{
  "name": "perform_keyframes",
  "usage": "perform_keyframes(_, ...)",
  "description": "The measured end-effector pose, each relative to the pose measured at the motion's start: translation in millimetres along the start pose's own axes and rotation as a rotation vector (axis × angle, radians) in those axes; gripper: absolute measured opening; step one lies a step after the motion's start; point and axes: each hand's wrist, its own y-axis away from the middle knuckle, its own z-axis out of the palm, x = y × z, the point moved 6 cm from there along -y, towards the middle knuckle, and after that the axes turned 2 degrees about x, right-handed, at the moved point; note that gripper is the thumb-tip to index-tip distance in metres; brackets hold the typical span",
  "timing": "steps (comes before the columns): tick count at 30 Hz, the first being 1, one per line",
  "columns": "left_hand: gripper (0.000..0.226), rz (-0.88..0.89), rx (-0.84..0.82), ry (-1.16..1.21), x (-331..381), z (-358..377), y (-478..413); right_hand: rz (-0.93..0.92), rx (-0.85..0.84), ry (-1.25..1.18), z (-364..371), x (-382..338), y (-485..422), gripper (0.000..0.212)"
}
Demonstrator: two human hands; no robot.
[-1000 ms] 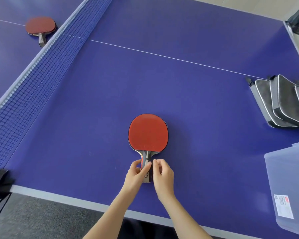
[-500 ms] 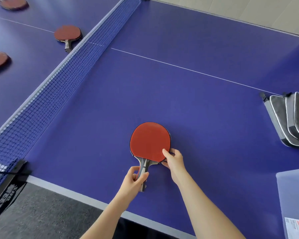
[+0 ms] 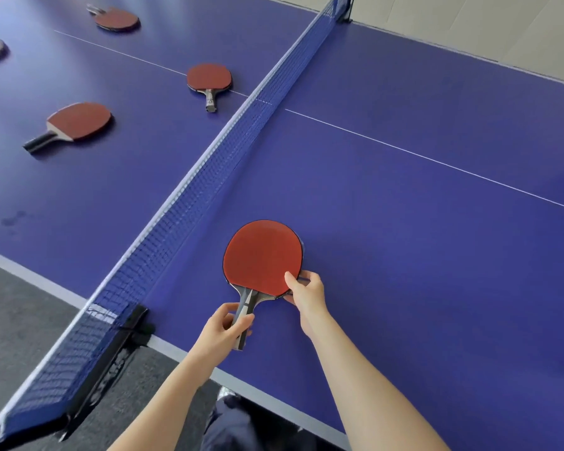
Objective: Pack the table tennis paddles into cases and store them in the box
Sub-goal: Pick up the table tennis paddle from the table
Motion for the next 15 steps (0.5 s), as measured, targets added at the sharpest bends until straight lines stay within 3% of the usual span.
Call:
perform_keyframes(7, 0.018, 0.015, -0.023, -0.099, -6, -75, -40, 0.027, 0.042, 0.023, 76, 5, -7, 0.028)
perform_keyframes(15, 0.017, 0.079, 0.008, -0.260, -12, -98, -58, -0.045, 0.114, 0.229, 94, 16, -8, 0.027)
